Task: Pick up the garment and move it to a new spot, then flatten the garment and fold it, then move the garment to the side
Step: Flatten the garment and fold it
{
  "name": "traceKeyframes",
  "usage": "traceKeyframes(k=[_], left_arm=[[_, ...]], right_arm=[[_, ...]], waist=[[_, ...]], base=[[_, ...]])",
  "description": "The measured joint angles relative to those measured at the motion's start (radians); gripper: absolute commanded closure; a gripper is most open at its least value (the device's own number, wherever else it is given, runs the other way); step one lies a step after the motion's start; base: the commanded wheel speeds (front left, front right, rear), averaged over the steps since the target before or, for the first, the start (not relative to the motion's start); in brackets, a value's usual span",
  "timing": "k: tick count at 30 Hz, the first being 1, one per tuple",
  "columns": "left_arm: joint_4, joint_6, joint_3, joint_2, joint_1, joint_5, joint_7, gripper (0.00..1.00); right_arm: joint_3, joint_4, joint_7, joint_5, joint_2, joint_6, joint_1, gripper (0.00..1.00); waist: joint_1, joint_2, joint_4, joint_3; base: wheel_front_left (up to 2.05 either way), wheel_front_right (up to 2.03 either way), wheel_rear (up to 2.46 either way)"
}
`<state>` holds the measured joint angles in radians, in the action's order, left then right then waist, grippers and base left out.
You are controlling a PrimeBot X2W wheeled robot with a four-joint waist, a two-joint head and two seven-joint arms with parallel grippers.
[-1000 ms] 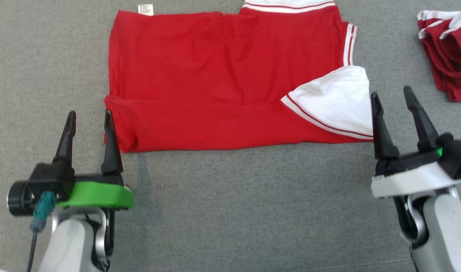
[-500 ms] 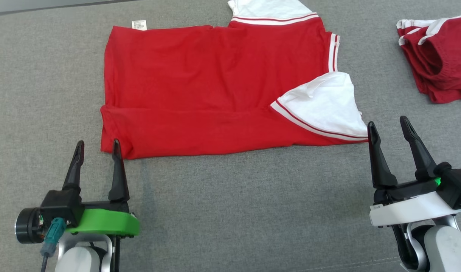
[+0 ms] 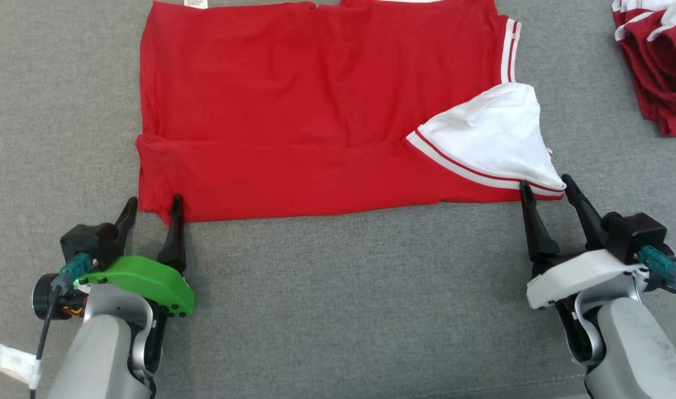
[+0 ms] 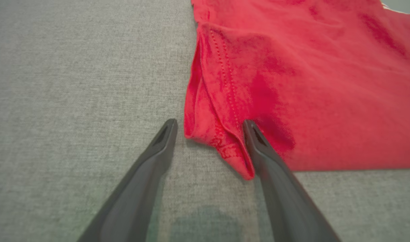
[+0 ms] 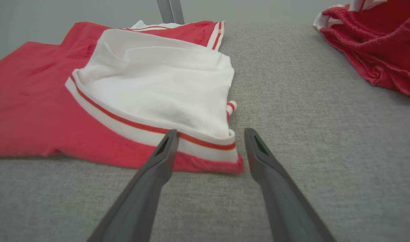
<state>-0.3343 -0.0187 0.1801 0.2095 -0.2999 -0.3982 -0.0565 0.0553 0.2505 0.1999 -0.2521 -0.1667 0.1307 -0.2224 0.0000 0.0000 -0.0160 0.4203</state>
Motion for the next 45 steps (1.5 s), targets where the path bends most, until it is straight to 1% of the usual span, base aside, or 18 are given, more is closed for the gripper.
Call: traceKeyframes(k=[1, 2, 3, 4, 5, 9, 13, 18, 24, 29, 30, 31, 32, 33, 35, 39, 42, 45], left_arm=[[-0.014, 0.005, -0.002, 0.0, -0.013, -0.007, 0.0, 0.0], [-0.027, 0.016, -0.008, -0.003, -0.022, -0.024, 0.0, 0.45], [-0.034, 0.022, -0.011, -0.006, -0.029, -0.036, -0.001, 1.0], [-0.046, 0.028, -0.013, -0.006, -0.033, -0.038, -0.001, 1.0], [-0.053, 0.034, -0.017, -0.007, -0.036, -0.048, -0.002, 1.0], [-0.059, 0.05, -0.021, -0.011, -0.03, -0.073, -0.012, 1.0], [-0.026, 0.051, -0.018, -0.009, 0.009, -0.078, -0.008, 1.0], [0.09, 0.04, -0.01, 0.012, 0.114, -0.092, 0.065, 1.0], [0.28, -0.014, -0.019, 0.047, 0.28, -0.128, 0.208, 1.0], [0.422, -0.069, -0.014, 0.059, 0.441, -0.161, 0.321, 1.0], [0.426, -0.07, -0.009, 0.058, 0.453, -0.162, 0.324, 0.59], [0.426, -0.069, 0.002, 0.055, 0.457, -0.162, 0.325, 0.0], [0.422, -0.068, 0.01, 0.043, 0.457, -0.164, 0.314, 0.0], [0.415, -0.068, 0.013, 0.025, 0.452, -0.161, 0.287, 0.0], [0.4, -0.075, 0.017, 0.01, 0.445, -0.125, 0.216, 0.0], [0.4, -0.104, 0.028, -0.022, 0.396, -0.035, 0.059, 0.0], [0.418, -0.131, 0.032, -0.027, 0.36, 0.037, -0.039, 0.0], [0.44, -0.148, 0.033, -0.026, 0.324, 0.08, -0.092, 0.0]], right_arm=[[0.012, 0.024, 0.002, -0.007, -0.001, 0.0, -0.019, 0.0], [0.025, 0.048, 0.004, -0.016, -0.005, 0.0, -0.037, 0.0], [0.031, 0.068, 0.004, -0.027, -0.007, 0.0, -0.05, 0.1], [0.038, 0.086, 0.004, -0.039, -0.01, 0.0, -0.062, 0.63], [0.042, 0.103, 0.006, -0.051, -0.013, 0.0, -0.072, 1.0], [0.071, 0.129, 0.017, -0.09, -0.026, 0.001, -0.085, 1.0], [0.071, 0.12, 0.029, -0.122, -0.045, 0.001, -0.062, 1.0], [0.051, 0.037, 0.029, -0.143, -0.063, 0.001, 0.043, 1.0], [0.009, -0.113, -0.033, -0.145, -0.064, 0.001, 0.217, 1.0], [-0.027, -0.207, -0.115, -0.134, -0.043, 0.001, 0.356, 1.0], [-0.028, -0.211, -0.124, -0.134, -0.039, 0.001, 0.363, 0.83], [-0.03, -0.212, -0.129, -0.134, -0.036, 0.001, 0.366, 0.54], [-0.031, -0.216, -0.128, -0.132, -0.036, 0.001, 0.367, 0.0], [-0.031, -0.221, -0.121, -0.125, -0.038, 0.001, 0.366, 0.0], [-0.036, -0.234, -0.091, -0.102, -0.038, 0.001, 0.363, 0.0], [-0.056, -0.308, -0.056, -0.048, -0.03, 0.001, 0.327, 0.0], [-0.069, -0.393, -0.05, -0.02, -0.015, 0.001, 0.296, 0.0], [-0.076, -0.466, -0.075, 0.004, 0.0, 0.001, 0.279, 0.0]], waist=[[0.0, 0.0, 0.001, 0.005], [0.0, 0.0, 0.002, 0.009], [0.0, 0.0, 0.003, 0.011], [0.0, 0.0, 0.006, 0.012], [0.0, 0.0, 0.008, 0.011], [0.0, 0.0, 0.017, 0.003], [0.0, 0.0, 0.025, -0.012], [0.0, 0.0, 0.035, -0.046], [0.0, 0.0, 0.046, -0.099], [0.0, 0.0, 0.054, -0.152], [0.0, 0.0, 0.055, -0.157], [0.0, 0.0, 0.056, -0.163], [0.0, 0.0, 0.057, -0.168], [0.0, 0.0, 0.058, -0.171], [0.0, 0.0, 0.058, -0.175], [0.0, 0.0, 0.049, -0.182], [0.0, 0.0, 0.038, -0.186], [0.0, 0.0, 0.03, -0.191]], base=[[0.0, 0.0, 0.0], [0.0, 0.0, 0.0], [0.0, 0.0, 0.0], [0.0, 0.0, 0.0], [0.0, 0.0, 0.0], [0.0, 0.0, 0.0], [0.0, 0.0, 0.0], [0.0, 0.0, 0.0], [0.0, 0.0, 0.0], [0.0, 0.0, 0.0], [0.0, 0.0, 0.0], [0.0, 0.0, 0.0], [0.0, 0.0, 0.0], [0.0, 0.0, 0.0], [0.0, 0.0, 0.0], [0.0, 0.0, 0.0], [0.0, 0.0, 0.0], [0.0, 0.0, 0.0]])
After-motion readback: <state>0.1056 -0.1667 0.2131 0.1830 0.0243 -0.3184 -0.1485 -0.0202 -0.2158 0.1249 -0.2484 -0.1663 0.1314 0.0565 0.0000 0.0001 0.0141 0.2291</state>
